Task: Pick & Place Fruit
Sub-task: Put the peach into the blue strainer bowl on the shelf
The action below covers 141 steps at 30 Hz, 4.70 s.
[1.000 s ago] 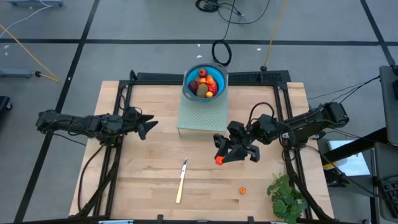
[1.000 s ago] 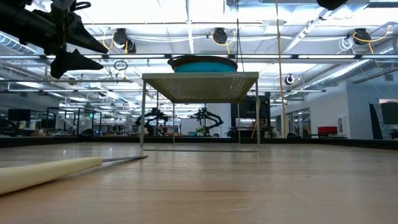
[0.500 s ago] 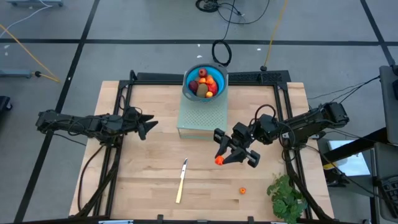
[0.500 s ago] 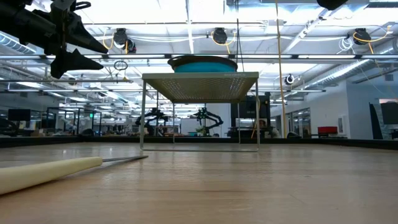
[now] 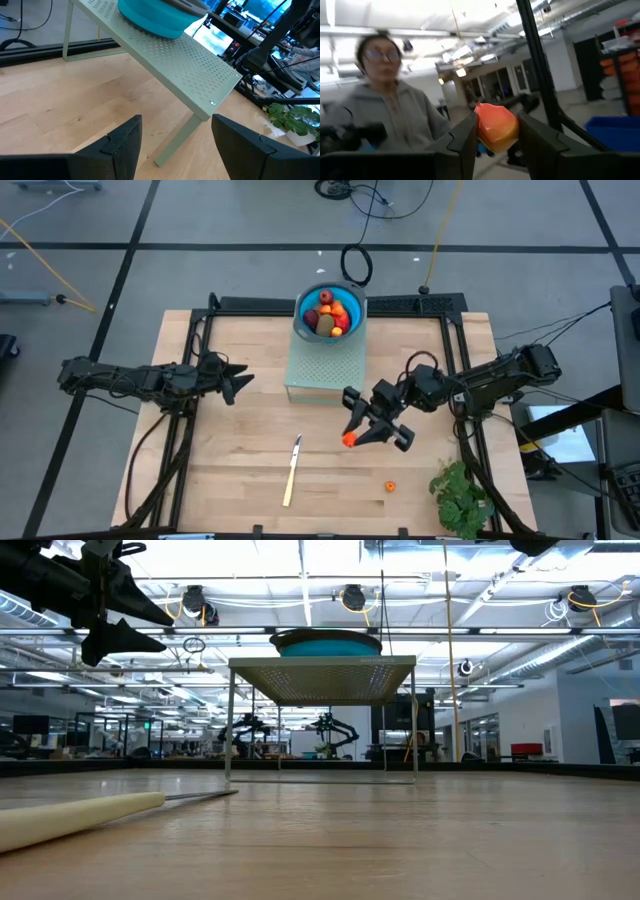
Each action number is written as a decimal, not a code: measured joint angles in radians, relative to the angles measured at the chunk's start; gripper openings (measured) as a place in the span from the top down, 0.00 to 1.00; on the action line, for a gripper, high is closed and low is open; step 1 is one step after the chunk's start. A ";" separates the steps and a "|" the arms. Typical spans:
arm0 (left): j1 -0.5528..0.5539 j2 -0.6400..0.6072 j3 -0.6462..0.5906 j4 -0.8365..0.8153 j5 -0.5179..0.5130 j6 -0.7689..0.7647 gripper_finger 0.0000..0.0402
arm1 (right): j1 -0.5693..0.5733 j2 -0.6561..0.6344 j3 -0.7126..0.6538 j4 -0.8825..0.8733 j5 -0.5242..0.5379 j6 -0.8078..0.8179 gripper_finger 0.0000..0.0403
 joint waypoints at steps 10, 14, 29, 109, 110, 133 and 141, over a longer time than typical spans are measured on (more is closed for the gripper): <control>0.000 0.000 0.000 0.000 0.000 -0.001 0.40 | -0.012 0.000 0.000 -0.239 0.003 -0.200 0.69; 0.000 0.000 0.000 0.000 0.000 -0.002 0.40 | -0.022 0.000 0.000 -0.282 0.006 -0.252 0.69; 0.000 0.000 0.000 0.000 -0.001 -0.002 0.40 | -0.029 0.000 0.000 -0.325 0.009 -0.339 0.69; 0.000 0.000 0.000 0.002 -0.004 -0.010 0.40 | -0.666 -0.068 0.000 -0.662 0.366 -0.739 0.69; 0.000 0.000 0.000 0.002 -0.004 -0.010 0.40 | -0.666 -0.065 0.000 -0.661 0.361 -0.739 0.69; 0.000 0.000 0.000 0.002 -0.080 -0.010 0.40 | -0.673 -0.053 0.000 -0.639 0.341 -0.759 0.68; 0.000 0.000 0.000 0.002 -0.081 -0.009 0.40 | -0.673 -0.053 0.000 -0.639 0.341 -0.758 0.68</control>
